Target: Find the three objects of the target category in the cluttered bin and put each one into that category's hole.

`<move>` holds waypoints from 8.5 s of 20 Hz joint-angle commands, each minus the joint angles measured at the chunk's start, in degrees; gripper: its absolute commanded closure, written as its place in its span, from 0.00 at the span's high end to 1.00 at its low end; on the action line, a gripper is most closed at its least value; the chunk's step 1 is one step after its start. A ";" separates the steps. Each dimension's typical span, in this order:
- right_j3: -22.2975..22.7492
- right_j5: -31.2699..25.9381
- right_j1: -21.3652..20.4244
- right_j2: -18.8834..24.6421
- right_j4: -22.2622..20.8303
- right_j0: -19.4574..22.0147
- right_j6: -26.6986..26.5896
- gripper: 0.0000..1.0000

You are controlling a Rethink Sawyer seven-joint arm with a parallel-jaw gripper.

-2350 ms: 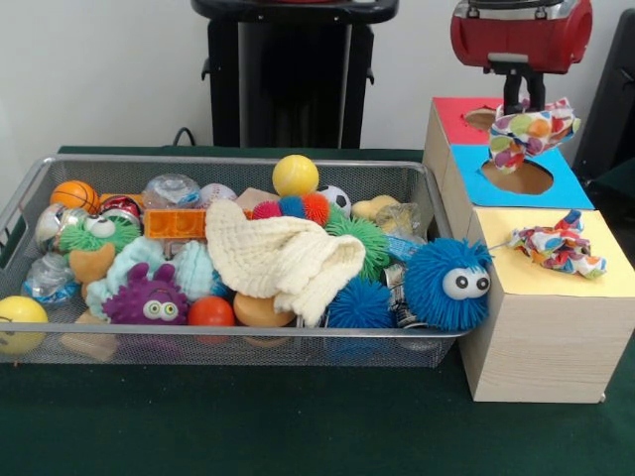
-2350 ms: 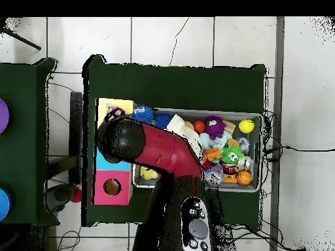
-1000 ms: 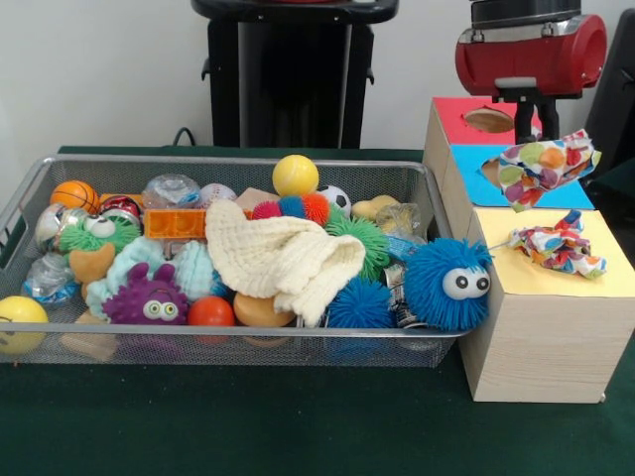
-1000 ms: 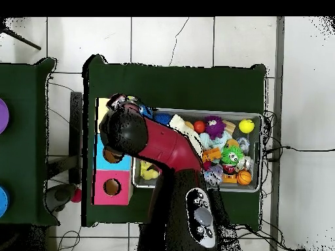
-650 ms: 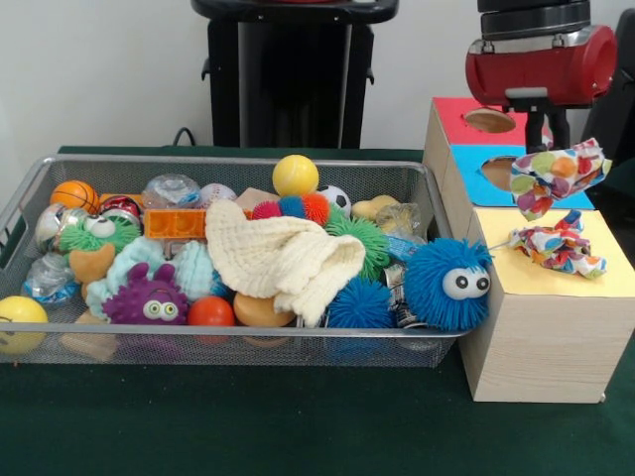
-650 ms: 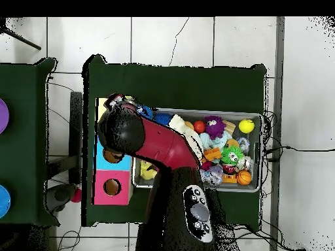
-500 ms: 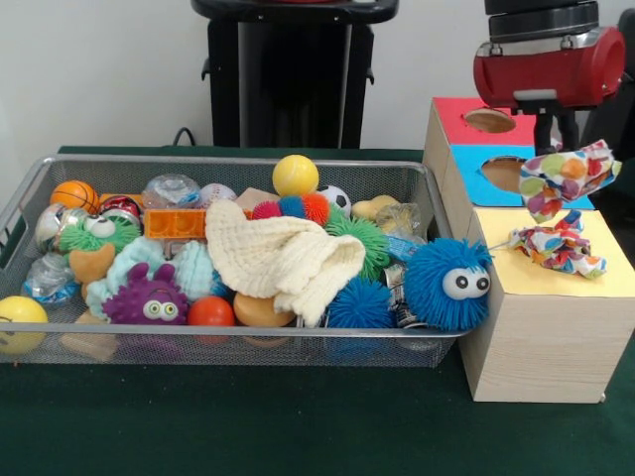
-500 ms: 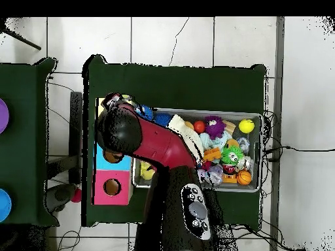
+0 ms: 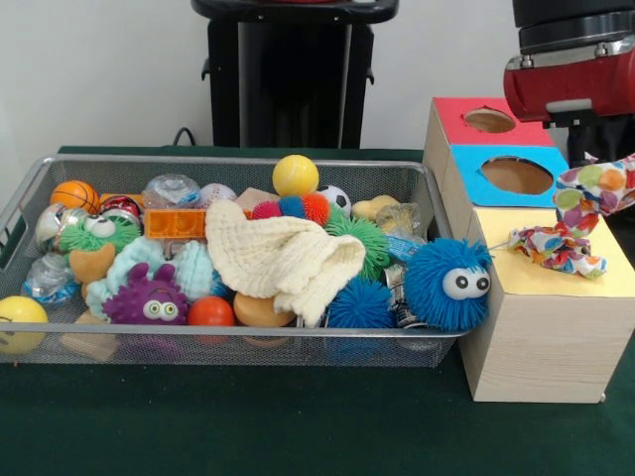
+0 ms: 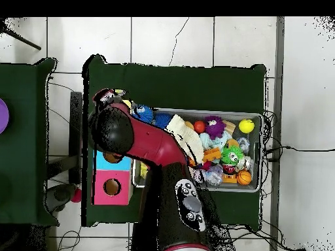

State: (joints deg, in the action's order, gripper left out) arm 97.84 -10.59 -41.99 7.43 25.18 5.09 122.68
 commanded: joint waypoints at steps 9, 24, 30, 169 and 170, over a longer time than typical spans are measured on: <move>-0.93 -2.98 7.84 -0.85 -2.29 -0.47 5.21 0.00; -4.16 -12.04 11.73 -5.05 -3.06 -4.34 4.61 0.00; -4.15 -18.92 12.17 -5.90 -5.24 -4.97 2.80 0.00; -7.82 -34.88 0.28 -9.80 -27.57 -2.33 -4.88 1.00; -7.82 -35.08 0.24 -9.65 -27.85 -2.22 -4.97 1.00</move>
State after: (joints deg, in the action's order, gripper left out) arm 86.21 -36.69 -37.44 0.54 3.57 -1.85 122.69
